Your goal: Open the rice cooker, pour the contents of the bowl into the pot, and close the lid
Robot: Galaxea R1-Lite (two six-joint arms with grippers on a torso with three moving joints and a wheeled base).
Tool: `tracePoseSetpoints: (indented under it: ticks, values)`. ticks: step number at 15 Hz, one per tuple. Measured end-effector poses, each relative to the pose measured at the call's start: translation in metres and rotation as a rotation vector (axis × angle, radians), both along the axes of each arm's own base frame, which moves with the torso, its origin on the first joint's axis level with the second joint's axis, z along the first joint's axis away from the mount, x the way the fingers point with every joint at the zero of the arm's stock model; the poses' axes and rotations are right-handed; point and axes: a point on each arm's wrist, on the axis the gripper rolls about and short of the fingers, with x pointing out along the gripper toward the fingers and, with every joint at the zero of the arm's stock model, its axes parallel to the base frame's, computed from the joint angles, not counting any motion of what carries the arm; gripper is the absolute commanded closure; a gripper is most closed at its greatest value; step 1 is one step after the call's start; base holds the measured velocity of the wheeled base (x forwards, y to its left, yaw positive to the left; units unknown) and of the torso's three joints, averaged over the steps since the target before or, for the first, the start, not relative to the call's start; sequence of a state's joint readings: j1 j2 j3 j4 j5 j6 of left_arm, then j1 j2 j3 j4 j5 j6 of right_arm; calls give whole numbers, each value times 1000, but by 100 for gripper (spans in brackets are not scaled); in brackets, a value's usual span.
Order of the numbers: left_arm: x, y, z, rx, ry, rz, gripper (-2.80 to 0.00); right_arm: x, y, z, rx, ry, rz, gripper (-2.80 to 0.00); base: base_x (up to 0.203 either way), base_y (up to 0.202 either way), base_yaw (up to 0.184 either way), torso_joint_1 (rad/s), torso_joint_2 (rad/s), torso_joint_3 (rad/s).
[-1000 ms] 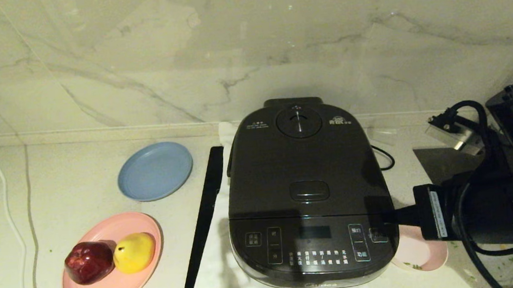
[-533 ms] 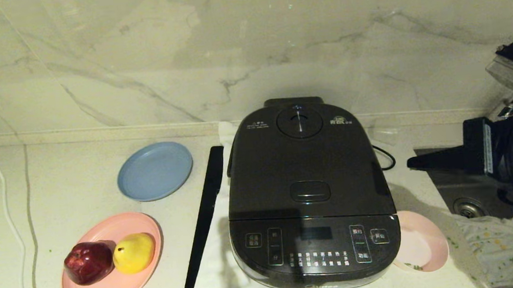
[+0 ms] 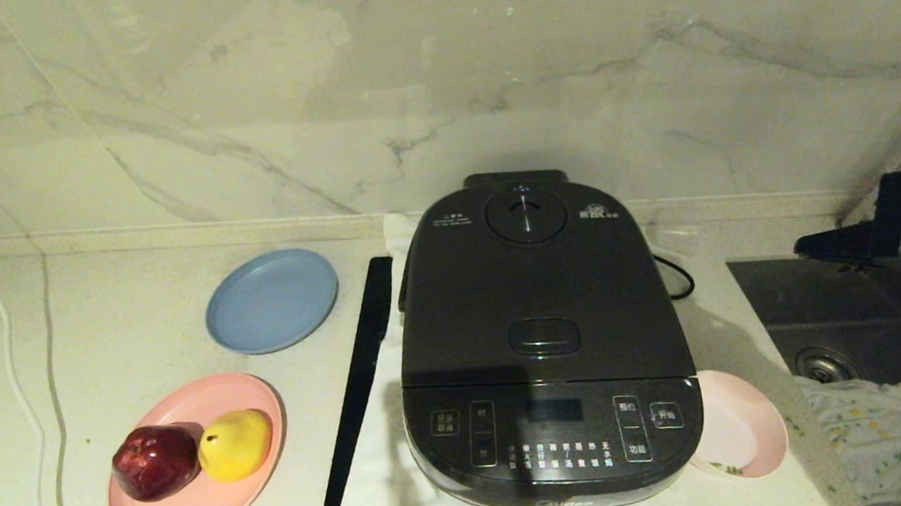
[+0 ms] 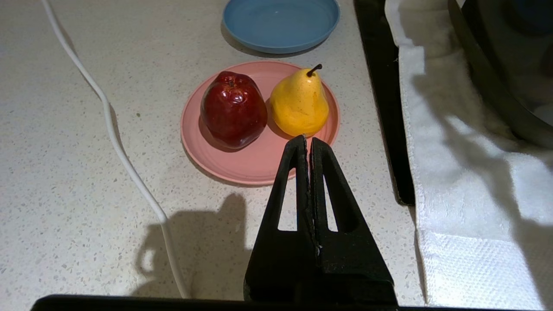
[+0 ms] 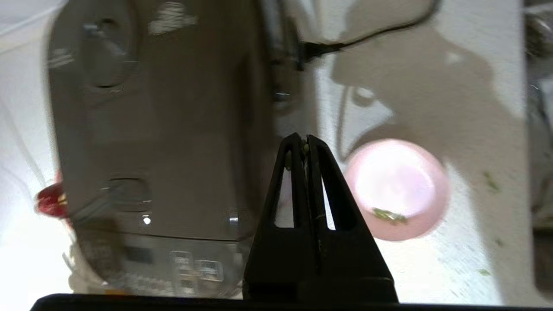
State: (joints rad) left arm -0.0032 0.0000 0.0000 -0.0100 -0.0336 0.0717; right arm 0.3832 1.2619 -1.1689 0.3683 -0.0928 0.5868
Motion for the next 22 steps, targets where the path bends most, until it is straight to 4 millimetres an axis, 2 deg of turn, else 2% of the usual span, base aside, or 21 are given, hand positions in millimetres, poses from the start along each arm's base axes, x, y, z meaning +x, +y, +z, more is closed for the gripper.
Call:
tracePoseSetpoints:
  ticks: [4, 8, 11, 14, 18, 22]
  values:
    - [0, 0, 0, 0, 0, 0, 0, -3, -19, -7, -10, 10, -99, 0, 0, 0, 0, 0, 0, 0]
    - [0, 0, 0, 0, 0, 0, 0, -13, -58, 6, -148, -93, -360, 0, 0, 0, 0, 0, 0, 0]
    - [0, 0, 0, 0, 0, 0, 0, -50, -67, 16, -234, -214, -397, 0, 0, 0, 0, 0, 0, 0]
    - [0, 0, 0, 0, 0, 0, 0, -101, -69, 10, -307, -315, -375, 0, 0, 0, 0, 0, 0, 0]
    - [0, 0, 0, 0, 0, 0, 0, -164, -69, -23, -375, -428, -281, 0, 0, 0, 0, 0, 0, 0]
    - [0, 0, 0, 0, 0, 0, 0, -207, -70, -71, -456, -497, -304, 0, 0, 0, 0, 0, 0, 0]
